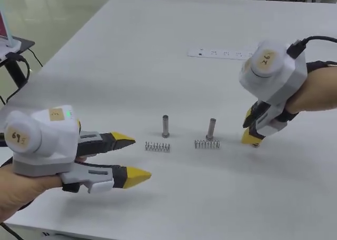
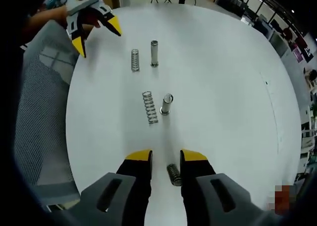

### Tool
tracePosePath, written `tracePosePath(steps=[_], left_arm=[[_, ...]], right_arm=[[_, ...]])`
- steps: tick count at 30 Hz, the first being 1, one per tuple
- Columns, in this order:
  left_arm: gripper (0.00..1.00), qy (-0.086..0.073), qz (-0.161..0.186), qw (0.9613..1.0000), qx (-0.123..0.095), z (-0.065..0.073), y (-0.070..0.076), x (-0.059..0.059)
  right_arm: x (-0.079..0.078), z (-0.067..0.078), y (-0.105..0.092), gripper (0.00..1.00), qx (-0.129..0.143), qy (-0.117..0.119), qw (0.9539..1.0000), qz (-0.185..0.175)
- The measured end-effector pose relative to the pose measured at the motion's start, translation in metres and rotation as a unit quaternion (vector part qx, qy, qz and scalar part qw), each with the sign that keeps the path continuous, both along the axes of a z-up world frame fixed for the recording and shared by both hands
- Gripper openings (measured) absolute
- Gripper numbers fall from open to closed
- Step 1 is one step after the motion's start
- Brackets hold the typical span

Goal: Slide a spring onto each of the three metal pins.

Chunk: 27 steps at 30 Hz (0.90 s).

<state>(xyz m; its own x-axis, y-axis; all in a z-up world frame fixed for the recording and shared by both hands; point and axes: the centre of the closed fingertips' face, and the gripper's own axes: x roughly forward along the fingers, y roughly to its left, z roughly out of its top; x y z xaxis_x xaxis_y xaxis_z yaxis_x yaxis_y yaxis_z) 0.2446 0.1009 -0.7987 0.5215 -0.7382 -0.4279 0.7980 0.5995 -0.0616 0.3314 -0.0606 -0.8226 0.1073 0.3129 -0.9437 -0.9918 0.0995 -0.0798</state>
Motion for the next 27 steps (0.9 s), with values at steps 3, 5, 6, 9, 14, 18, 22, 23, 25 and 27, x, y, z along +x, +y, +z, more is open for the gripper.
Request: tracePosePath(steps=[3,5,6,9,14,18,22,23,25,27], left_arm=[[0.43,-0.001,0.0,1.0,-0.001,0.001,0.0,0.0],[0.43,-0.001,0.001,1.0,-0.001,0.001,0.0,-0.001],[0.43,-0.001,0.001,1.0,-0.001,0.001,0.0,-0.001],[0.43,-0.001,0.0,1.0,0.0,0.001,0.0,-0.001],[0.43,-0.002,0.0,1.0,-0.001,0.001,0.0,-0.001],[0.43,-0.002,0.0,1.0,-0.002,0.001,0.0,0.0],[0.42,-0.001,0.001,1.0,-0.002,0.001,0.0,0.0],[0.42,-0.002,0.001,1.0,-0.003,0.001,0.0,0.0],[0.42,-0.001,0.002,1.0,-0.003,0.001,0.0,0.0],[0.42,-0.001,0.003,1.0,-0.004,0.001,0.001,0.0]], right_arm=[[-0.003,-0.001,0.006,0.2,0.0,0.001,1.0,0.008],[-0.005,-0.002,0.011,0.2,0.001,0.002,0.9999,0.012],[-0.006,-0.003,0.013,0.2,0.001,0.003,0.9999,0.013],[-0.009,-0.006,0.02,0.2,0.001,0.005,0.9998,0.02],[-0.01,-0.009,0.029,0.2,0.004,0.008,0.9996,0.025],[-0.011,-0.012,0.034,0.19,0.008,0.011,0.9996,0.026],[-0.011,-0.017,0.038,0.18,0.01,0.014,0.9995,0.025],[-0.011,-0.017,0.039,0.18,0.01,0.016,0.9995,0.024],[-0.011,-0.019,0.041,0.17,0.011,0.017,0.9995,0.023],[-0.01,-0.021,0.041,0.17,0.012,0.017,0.9995,0.022]])
